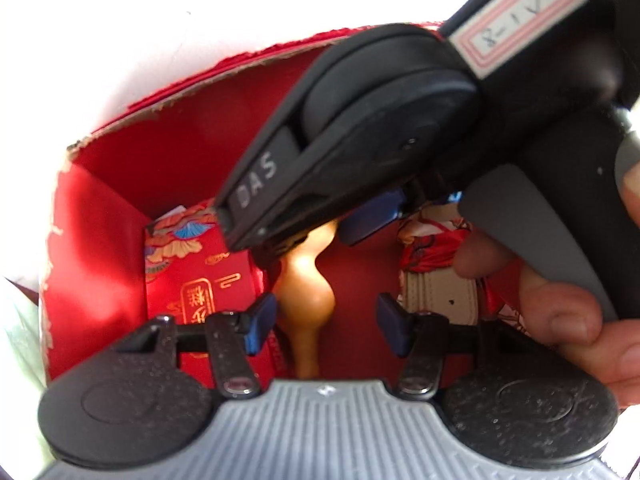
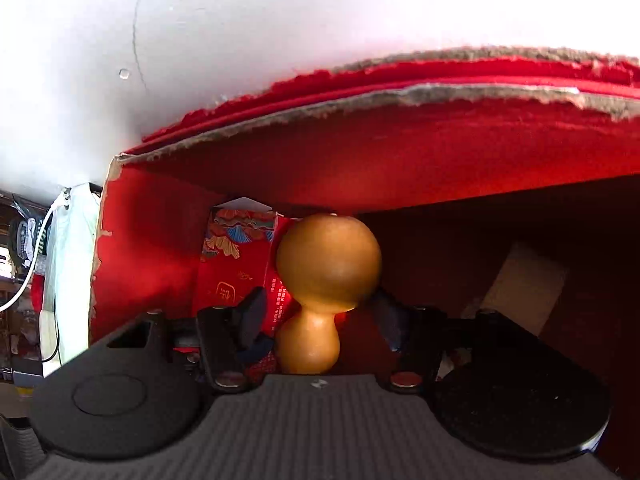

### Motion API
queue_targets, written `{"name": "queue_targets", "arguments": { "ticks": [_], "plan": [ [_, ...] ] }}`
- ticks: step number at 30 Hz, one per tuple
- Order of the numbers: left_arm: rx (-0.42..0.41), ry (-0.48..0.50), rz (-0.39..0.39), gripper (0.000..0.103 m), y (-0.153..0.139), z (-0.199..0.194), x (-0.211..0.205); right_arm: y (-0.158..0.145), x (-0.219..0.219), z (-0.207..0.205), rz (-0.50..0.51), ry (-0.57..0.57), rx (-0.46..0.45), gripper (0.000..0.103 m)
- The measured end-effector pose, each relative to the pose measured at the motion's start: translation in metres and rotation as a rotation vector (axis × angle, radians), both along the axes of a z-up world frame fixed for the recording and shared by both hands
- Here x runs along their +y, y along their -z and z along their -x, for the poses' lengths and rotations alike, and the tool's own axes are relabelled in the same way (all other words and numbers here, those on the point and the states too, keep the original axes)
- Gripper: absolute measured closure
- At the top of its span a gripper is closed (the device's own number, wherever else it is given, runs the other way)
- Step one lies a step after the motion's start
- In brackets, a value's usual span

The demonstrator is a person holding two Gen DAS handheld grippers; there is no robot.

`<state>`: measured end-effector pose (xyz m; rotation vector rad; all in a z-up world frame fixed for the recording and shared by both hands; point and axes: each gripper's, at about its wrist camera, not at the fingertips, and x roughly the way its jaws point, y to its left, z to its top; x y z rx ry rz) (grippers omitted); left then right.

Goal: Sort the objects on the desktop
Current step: 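Lower the gourd into the cardboard box and open the right gripper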

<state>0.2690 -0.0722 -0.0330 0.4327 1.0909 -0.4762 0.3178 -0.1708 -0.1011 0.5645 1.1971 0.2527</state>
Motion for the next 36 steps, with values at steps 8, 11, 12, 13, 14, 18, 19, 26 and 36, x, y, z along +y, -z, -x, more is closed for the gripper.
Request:
{"name": "queue_targets", "arguments": {
  "ticks": [8,11,12,13,14,18,19,26,36],
  "plan": [
    [0.016,-0.005,0.052,0.048,-0.002,-0.004,-0.002,-0.029,-0.028,0.034,0.132,0.021,-0.053,0.048],
    [0.046,-0.025,0.047,0.053,0.001,-0.007,-0.006,-0.027,-0.035,0.037,0.114,0.031,-0.033,0.047],
    [0.045,-0.03,0.033,0.053,0.001,-0.007,-0.009,-0.025,-0.035,0.038,0.097,0.027,-0.022,0.045],
    [0.043,-0.034,0.019,0.053,0.002,-0.007,-0.011,-0.023,-0.035,0.039,0.06,0.019,-0.012,0.045],
    [0.035,-0.038,0.017,0.053,0.001,-0.007,-0.011,-0.02,-0.035,0.041,0.024,0.017,-0.005,0.045],
    [0.01,-0.051,0.03,0.053,-0.005,-0.006,-0.013,-0.025,-0.037,0.052,0.001,0.022,-0.027,0.047],
    [-0.004,-0.051,0.035,0.054,-0.007,-0.004,-0.014,-0.029,-0.039,0.056,-0.005,0.022,-0.037,0.047],
    [-0.099,-0.045,0.124,0.071,-0.034,0.008,-0.015,-0.057,-0.051,0.083,0.066,0.011,-0.12,0.047],
    [-0.163,-0.063,0.161,0.07,-0.063,0.046,0.024,-0.049,-0.048,0.08,0.112,0.08,-0.115,0.061]
  ]
}}
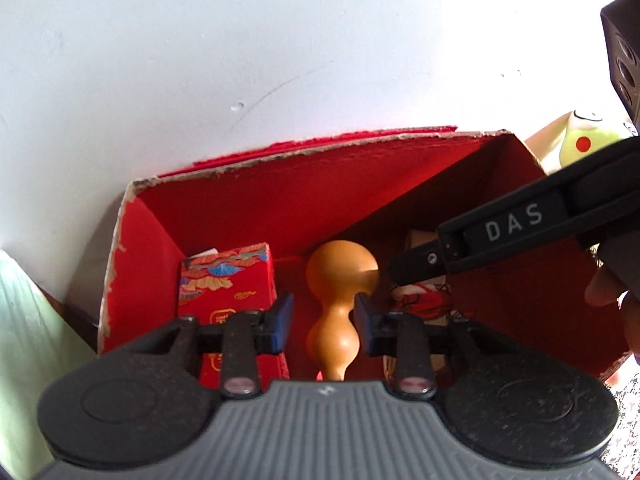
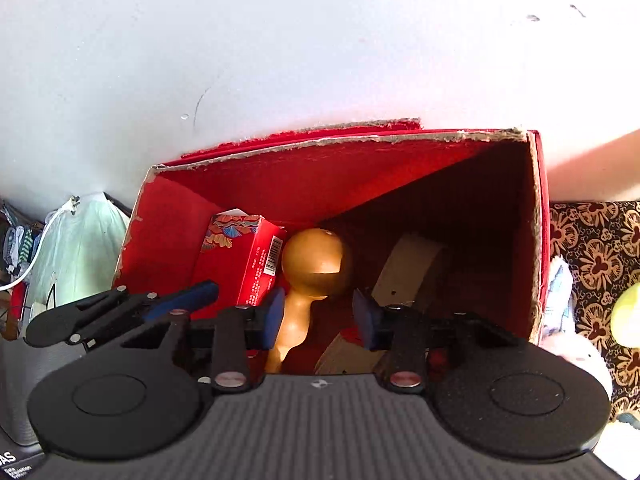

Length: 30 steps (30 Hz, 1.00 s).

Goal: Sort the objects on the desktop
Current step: 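Lower the gourd into the cardboard box and open the right gripper, then raise the open right gripper out of the red box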

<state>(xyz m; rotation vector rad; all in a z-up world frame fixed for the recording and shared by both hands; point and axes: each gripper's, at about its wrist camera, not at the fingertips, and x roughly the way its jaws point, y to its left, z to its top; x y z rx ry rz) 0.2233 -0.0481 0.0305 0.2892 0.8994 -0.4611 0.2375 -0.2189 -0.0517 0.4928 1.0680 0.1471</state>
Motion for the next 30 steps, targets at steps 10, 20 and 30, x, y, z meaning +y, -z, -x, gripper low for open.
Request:
{"name": "queue_targets", "arguments": {
  "ticks": [10,20,30],
  "plan": [
    [-0.006,-0.002,-0.026,0.068,0.0,0.0,0.003,0.011,0.063,-0.038,0.325,-0.067,0.098,0.067],
    [0.062,-0.017,-0.002,0.069,0.005,-0.002,0.01,0.052,0.073,-0.073,0.137,-0.107,0.209,0.051],
    [0.085,-0.01,0.016,0.068,0.03,-0.025,0.019,0.054,0.082,-0.091,0.041,-0.135,0.113,0.051]
  ]
}}
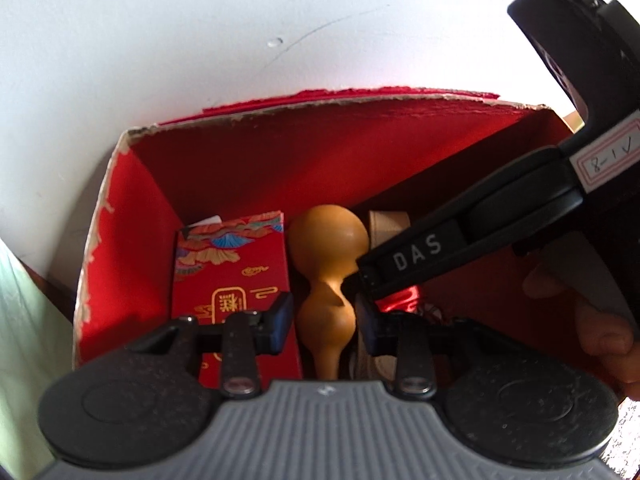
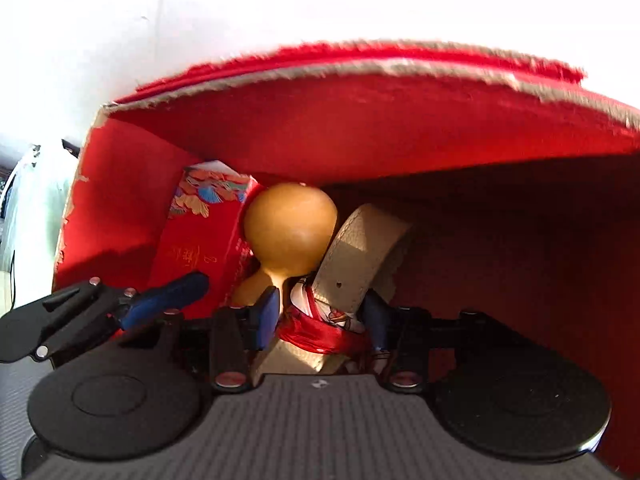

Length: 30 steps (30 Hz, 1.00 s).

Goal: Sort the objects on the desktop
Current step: 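Raise the open right gripper out of the red box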

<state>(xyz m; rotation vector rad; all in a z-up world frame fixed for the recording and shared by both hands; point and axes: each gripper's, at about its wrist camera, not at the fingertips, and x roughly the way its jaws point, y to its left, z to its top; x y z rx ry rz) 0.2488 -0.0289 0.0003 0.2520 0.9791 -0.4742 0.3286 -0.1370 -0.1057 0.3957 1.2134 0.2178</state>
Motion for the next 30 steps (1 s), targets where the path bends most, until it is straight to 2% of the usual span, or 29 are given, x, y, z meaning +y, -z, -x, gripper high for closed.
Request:
{"name": "queue_targets", "arguments": {
  "ticks": [2,6,8,10,13,17,20,23,27,30],
  "plan": [
    [-0.004,-0.001,-0.005,0.067,-0.001,0.002,-0.001,0.002,-0.005,-0.002,-0.024,0.021,0.002,0.051],
    [-0.006,-0.008,0.003,0.066,-0.005,0.004,-0.003,0.004,-0.015,-0.006,-0.036,0.066,0.065,0.053],
    [-0.023,-0.005,0.011,0.066,0.001,-0.002,0.0,-0.004,-0.02,-0.002,-0.031,0.097,0.049,0.05],
    [-0.058,0.004,0.001,0.061,-0.005,0.003,-0.003,-0.014,-0.024,0.003,-0.04,0.113,0.02,0.05],
    [-0.113,0.02,-0.012,0.061,-0.017,0.014,-0.007,-0.032,-0.029,0.014,-0.05,0.13,-0.036,0.051],
    [-0.183,0.04,-0.008,0.06,-0.039,0.043,-0.007,-0.074,-0.037,0.06,-0.031,0.132,-0.212,0.051],
    [-0.226,0.042,0.007,0.054,-0.058,0.074,0.001,-0.101,-0.061,0.105,-0.062,0.142,-0.289,0.05],
    [-0.268,0.041,0.011,0.05,-0.068,0.102,0.011,-0.109,-0.061,0.139,-0.095,0.131,-0.345,0.049],
    [-0.287,0.052,0.041,0.043,-0.06,0.138,0.031,-0.111,-0.061,0.193,-0.117,0.084,-0.419,0.044],
    [-0.29,0.074,0.026,0.043,-0.047,0.168,0.036,-0.105,-0.055,0.232,-0.101,0.072,-0.491,0.042]
  ]
}}
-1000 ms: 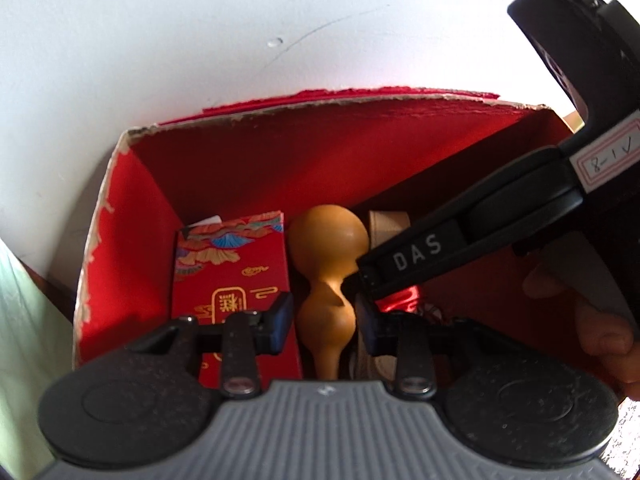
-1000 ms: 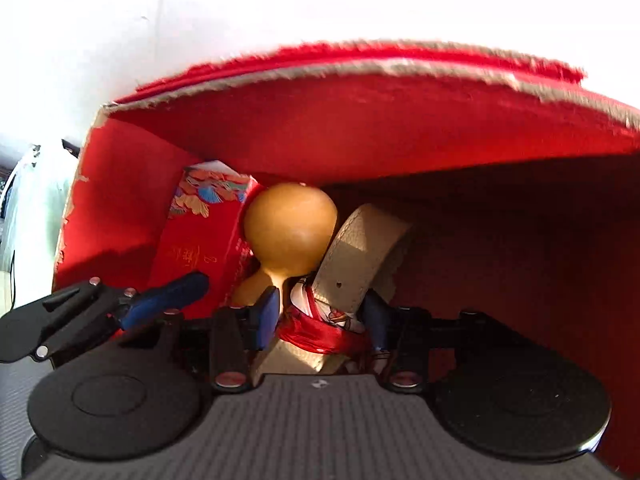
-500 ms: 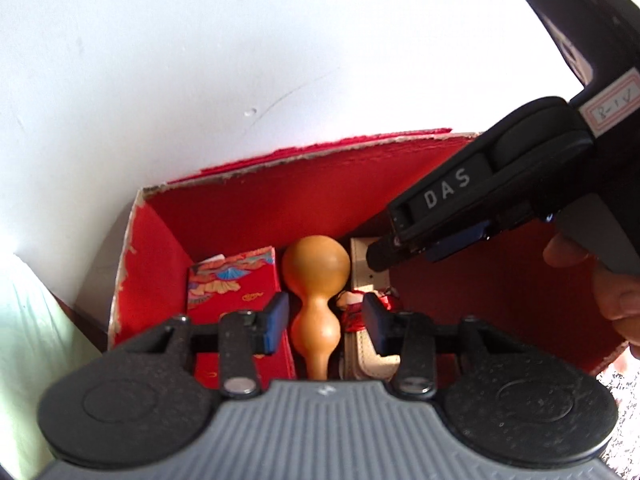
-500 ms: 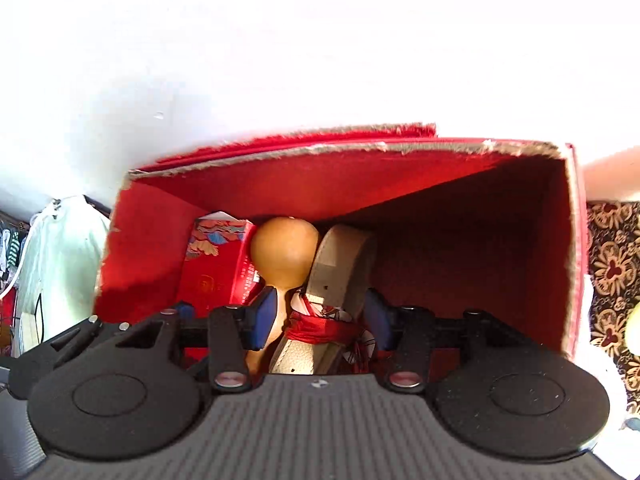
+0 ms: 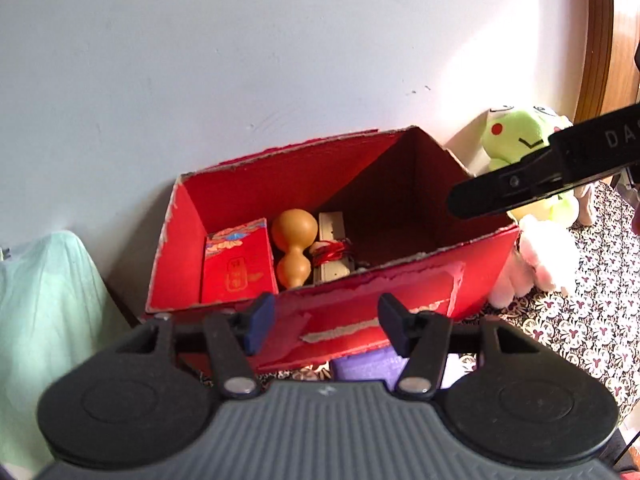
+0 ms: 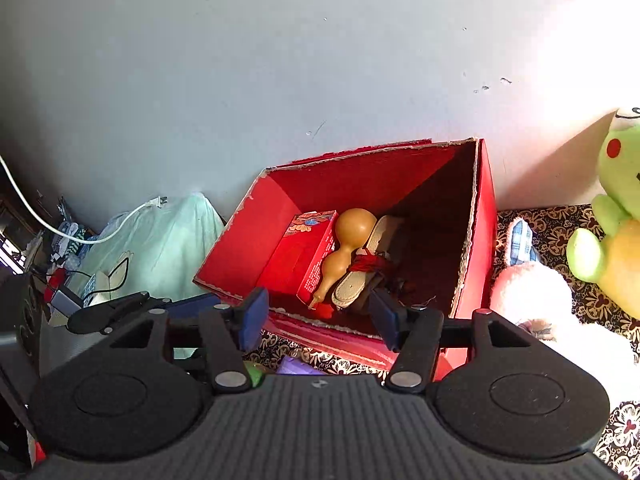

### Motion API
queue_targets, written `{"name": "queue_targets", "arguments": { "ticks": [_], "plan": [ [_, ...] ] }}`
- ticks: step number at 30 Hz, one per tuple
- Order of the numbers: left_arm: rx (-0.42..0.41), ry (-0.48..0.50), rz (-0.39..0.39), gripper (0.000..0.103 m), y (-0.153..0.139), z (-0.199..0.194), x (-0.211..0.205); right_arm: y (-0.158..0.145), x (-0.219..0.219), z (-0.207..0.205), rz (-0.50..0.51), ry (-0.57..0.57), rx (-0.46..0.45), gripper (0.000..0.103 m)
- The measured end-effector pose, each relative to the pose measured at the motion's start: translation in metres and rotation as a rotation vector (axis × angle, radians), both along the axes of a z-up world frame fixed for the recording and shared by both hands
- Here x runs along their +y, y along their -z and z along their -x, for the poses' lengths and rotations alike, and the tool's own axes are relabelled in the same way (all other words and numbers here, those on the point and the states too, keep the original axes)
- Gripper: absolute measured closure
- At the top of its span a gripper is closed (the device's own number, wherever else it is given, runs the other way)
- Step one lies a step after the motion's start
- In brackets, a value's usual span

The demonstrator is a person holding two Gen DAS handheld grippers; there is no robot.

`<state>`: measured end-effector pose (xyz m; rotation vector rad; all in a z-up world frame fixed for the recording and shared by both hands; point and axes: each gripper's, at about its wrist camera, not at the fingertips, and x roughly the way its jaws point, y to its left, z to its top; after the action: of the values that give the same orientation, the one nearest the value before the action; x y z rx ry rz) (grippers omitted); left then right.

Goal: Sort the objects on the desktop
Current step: 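Raise the open right gripper out of the red box, then move the right gripper to the purple wipes pack and close on it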

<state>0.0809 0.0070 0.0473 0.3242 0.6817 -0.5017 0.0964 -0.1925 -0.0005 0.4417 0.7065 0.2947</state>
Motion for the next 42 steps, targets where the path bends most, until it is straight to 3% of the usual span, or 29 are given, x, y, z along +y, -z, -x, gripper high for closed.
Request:
{"name": "queue_targets", "arguments": {
  "ticks": [3,5,7,13,25,29,33,38,42],
  "plan": [
    [0.005,-0.026,-0.015,0.043,0.018,0.014,0.005,0.012,0.001,0.028,-0.007,0.01,-0.03,0.04],
    [0.033,-0.045,0.014,0.045,0.021,0.029,0.01,0.025,-0.001,0.037,-0.031,0.022,-0.014,0.04],
    [0.087,-0.03,0.045,0.045,0.032,0.038,0.01,0.045,-0.005,0.04,-0.086,0.031,0.041,0.04],
    [0.131,-0.041,0.022,0.044,0.052,0.029,0.001,0.076,-0.019,0.041,-0.242,0.046,0.154,0.039],
    [0.197,-0.029,0.128,0.026,0.09,-0.025,0.004,0.101,-0.001,0.032,-0.256,0.08,0.175,0.036],
    [0.236,-0.026,0.181,0.026,0.095,-0.025,0.01,0.109,0.003,0.029,-0.26,0.076,0.19,0.035],
    [0.205,-0.03,0.163,0.029,0.091,-0.003,0.007,0.113,0.001,0.031,-0.279,0.07,0.196,0.036],
    [0.271,0.029,0.213,0.016,0.101,0.009,0.004,0.115,0.0,0.03,-0.285,0.067,0.203,0.036],
    [0.247,0.01,0.204,0.011,0.104,0.021,-0.014,0.116,0.007,0.03,-0.222,0.069,0.231,0.037]
  ]
}}
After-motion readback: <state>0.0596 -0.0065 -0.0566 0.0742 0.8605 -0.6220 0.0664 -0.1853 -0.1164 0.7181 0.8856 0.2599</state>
